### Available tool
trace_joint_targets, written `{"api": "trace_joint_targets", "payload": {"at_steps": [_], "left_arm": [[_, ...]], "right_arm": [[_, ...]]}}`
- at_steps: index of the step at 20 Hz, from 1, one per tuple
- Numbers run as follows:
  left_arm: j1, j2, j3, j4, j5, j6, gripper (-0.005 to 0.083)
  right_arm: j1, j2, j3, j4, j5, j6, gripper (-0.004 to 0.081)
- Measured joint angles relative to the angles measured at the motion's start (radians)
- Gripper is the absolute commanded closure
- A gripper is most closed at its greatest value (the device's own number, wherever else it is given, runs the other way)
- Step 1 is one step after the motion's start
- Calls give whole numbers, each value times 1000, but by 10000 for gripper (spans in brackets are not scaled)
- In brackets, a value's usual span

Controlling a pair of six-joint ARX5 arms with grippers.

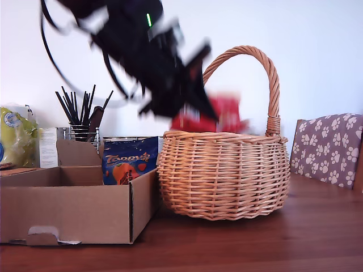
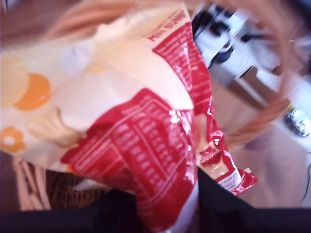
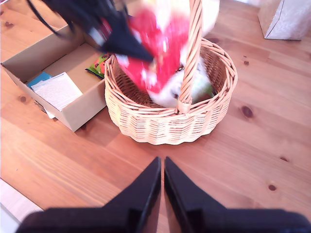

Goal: Move the bags of Easter eggs from the cardboard box on the left into the woven basket on the right side.

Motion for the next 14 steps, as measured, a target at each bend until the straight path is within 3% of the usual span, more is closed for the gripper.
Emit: {"api": "trace_joint_targets", "payload": {"at_steps": [7, 8, 9, 11, 12, 14], "left_arm": [[-6, 38, 8, 65, -51, -33, 710], [-9, 38, 8, 72, -54, -46, 670], [-15, 38, 8, 81, -58, -54, 548], [-19, 38, 8, 85, -61, -68, 168], [-22, 38, 9, 87, -61, -70, 82], [-30, 39, 24, 75, -62, -70, 84]], "right_arm": [[0, 0, 0, 2, 0, 0, 783], [0, 0, 0, 3, 0, 0, 783], [0, 0, 0, 4, 0, 0, 783], [0, 0, 0, 6, 0, 0, 783], [0, 0, 0, 6, 0, 0, 783], [0, 0, 0, 6, 0, 0, 783]]}}
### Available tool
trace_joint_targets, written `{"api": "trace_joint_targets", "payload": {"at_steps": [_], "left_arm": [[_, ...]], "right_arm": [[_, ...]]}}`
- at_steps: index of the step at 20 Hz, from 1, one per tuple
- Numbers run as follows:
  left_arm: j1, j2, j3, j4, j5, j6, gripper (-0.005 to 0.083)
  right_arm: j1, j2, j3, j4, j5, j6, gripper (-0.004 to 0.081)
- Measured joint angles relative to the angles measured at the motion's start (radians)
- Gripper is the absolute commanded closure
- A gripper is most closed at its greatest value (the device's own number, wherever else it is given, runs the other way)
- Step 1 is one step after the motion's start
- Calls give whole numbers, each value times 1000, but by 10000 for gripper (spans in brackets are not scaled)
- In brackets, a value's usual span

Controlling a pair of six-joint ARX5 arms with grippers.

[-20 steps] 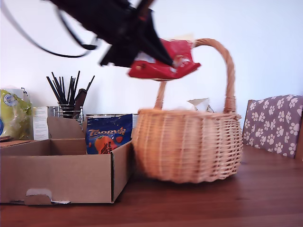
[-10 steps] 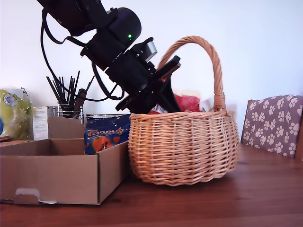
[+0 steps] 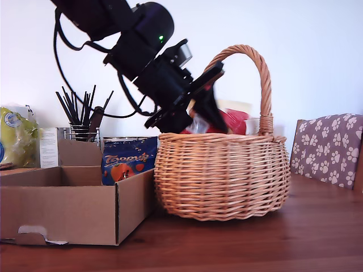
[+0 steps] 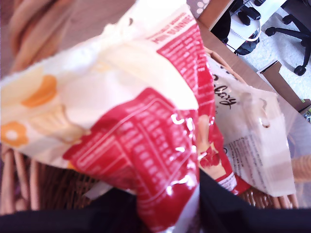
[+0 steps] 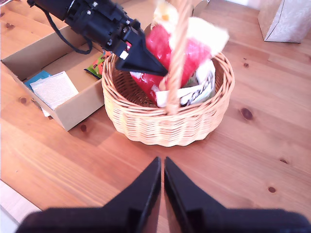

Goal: Move the bags of Easter eggs from the cardboard box on the left into the woven basket on the right side.

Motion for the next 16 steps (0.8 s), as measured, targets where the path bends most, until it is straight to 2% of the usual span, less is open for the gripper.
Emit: {"api": "trace_joint_targets", "payload": {"at_steps": [2, 3, 8, 11, 15, 16], "left_arm": [[-2, 1, 27, -37, -3, 0, 92], [-2, 1, 41, -70, -4, 0, 131], [-3, -8, 107, -289, -66, 32, 447], [-2, -66, 107, -421, -113, 80, 490], [14, -235, 107, -535, -185, 129, 492], [20, -275, 108, -553, -200, 136, 523]], "right_arm": [[0, 0, 0, 0, 0, 0, 783], [0, 0, 0, 0, 0, 0, 783], [0, 0, 0, 13, 0, 0, 783], [0, 0, 0, 22, 0, 0, 783], [0, 0, 0, 33, 0, 0, 783], [0, 0, 0, 38, 0, 0, 783]]}}
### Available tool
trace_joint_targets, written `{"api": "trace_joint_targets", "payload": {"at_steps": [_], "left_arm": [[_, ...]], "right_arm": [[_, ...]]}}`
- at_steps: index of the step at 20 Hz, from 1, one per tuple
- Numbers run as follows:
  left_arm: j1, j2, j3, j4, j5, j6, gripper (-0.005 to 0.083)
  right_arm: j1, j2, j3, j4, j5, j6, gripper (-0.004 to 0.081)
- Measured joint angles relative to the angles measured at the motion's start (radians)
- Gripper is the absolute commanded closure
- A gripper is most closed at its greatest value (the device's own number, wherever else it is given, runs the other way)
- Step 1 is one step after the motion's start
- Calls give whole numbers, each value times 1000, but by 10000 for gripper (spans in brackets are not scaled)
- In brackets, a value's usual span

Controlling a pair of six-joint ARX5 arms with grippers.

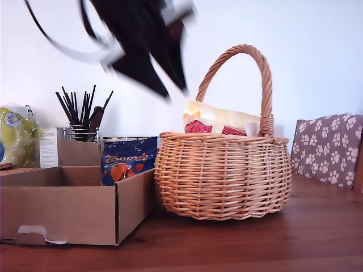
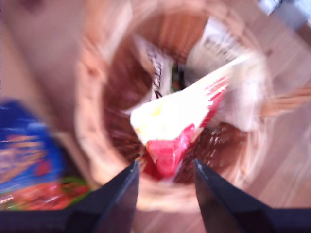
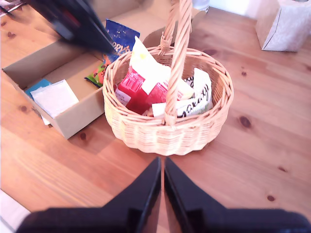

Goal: Move the bags of Easter eggs from the cardboard box on the left into the woven basket on the right side.

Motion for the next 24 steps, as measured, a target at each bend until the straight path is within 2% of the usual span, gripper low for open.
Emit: {"api": "trace_joint_targets", "payload": {"at_steps": [1, 2, 3, 6, 7, 8, 9, 11, 13, 15, 16, 17, 18, 19, 20, 22, 24], "left_arm": [[8, -40, 0, -23, -26, 7, 608], [20, -68, 1, -45, -43, 23, 732], [34, -86, 2, -65, -61, 57, 795], [91, -94, 1, -78, -65, 229, 793], [115, -94, -1, -63, -36, 251, 793], [145, -93, -5, -48, 5, 293, 793], [177, -94, -19, -15, 78, 406, 793], [261, -95, -83, 49, 267, 574, 793], [342, -95, -158, 99, 410, 666, 793], [407, -84, -185, 126, 483, 706, 783], [426, -78, -185, 160, 486, 730, 698], [435, -75, -185, 190, 489, 759, 510], [436, -74, -185, 227, 490, 786, 284], [433, -72, -184, 272, 486, 796, 125], [428, -66, -183, 336, 459, 804, 81], [410, -35, -176, 446, 400, 832, 82], [398, 7, -172, 487, 388, 873, 82]], "right_arm": [[0, 0, 0, 4, 0, 0, 783], [0, 0, 0, 9, 0, 0, 783], [0, 0, 0, 13, 0, 0, 783], [0, 0, 0, 31, 0, 0, 783], [0, 0, 0, 33, 0, 0, 783], [0, 0, 0, 33, 0, 0, 783], [0, 0, 0, 33, 0, 0, 783], [0, 0, 0, 34, 0, 0, 783], [0, 0, 0, 34, 0, 0, 783], [0, 0, 0, 34, 0, 0, 783], [0, 0, 0, 36, 0, 0, 783], [0, 0, 0, 37, 0, 0, 783], [0, 0, 0, 38, 0, 0, 783], [0, 0, 0, 42, 0, 0, 783], [0, 0, 0, 45, 0, 0, 783], [0, 0, 0, 47, 0, 0, 783], [0, 0, 0, 53, 0, 0, 783]]}}
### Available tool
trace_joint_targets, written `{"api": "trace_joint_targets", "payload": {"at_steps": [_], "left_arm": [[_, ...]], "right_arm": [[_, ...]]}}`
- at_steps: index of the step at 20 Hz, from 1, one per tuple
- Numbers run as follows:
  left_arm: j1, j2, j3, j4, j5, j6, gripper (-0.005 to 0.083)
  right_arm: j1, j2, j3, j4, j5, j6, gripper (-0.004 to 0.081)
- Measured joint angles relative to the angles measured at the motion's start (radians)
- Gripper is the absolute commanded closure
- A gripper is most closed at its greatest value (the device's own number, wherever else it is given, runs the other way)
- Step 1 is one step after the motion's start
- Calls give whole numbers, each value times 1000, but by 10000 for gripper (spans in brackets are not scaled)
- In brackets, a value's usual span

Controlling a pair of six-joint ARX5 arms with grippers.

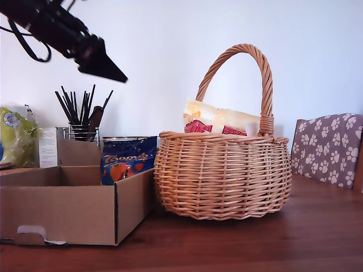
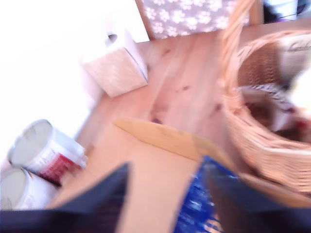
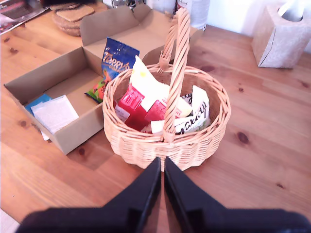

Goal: Move the bags of Easter eggs from the cardboard box on the left into the woven basket on the right side.

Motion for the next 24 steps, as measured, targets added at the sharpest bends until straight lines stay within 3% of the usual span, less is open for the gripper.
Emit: {"api": "trace_joint_targets", "payload": {"at_steps": [6, 11, 17, 24], "left_arm": [[-5, 176, 129, -66, -4, 10, 84], [-7, 325, 332, -262, -12, 13, 105], [-21, 403, 340, -440, -51, 82, 124], [-49, 402, 340, -643, -79, 56, 157]], "right_arm": [[0, 0, 0, 7, 0, 0, 783], [0, 0, 0, 7, 0, 0, 783], [0, 0, 0, 7, 0, 0, 783], [0, 0, 0, 7, 0, 0, 783]]}}
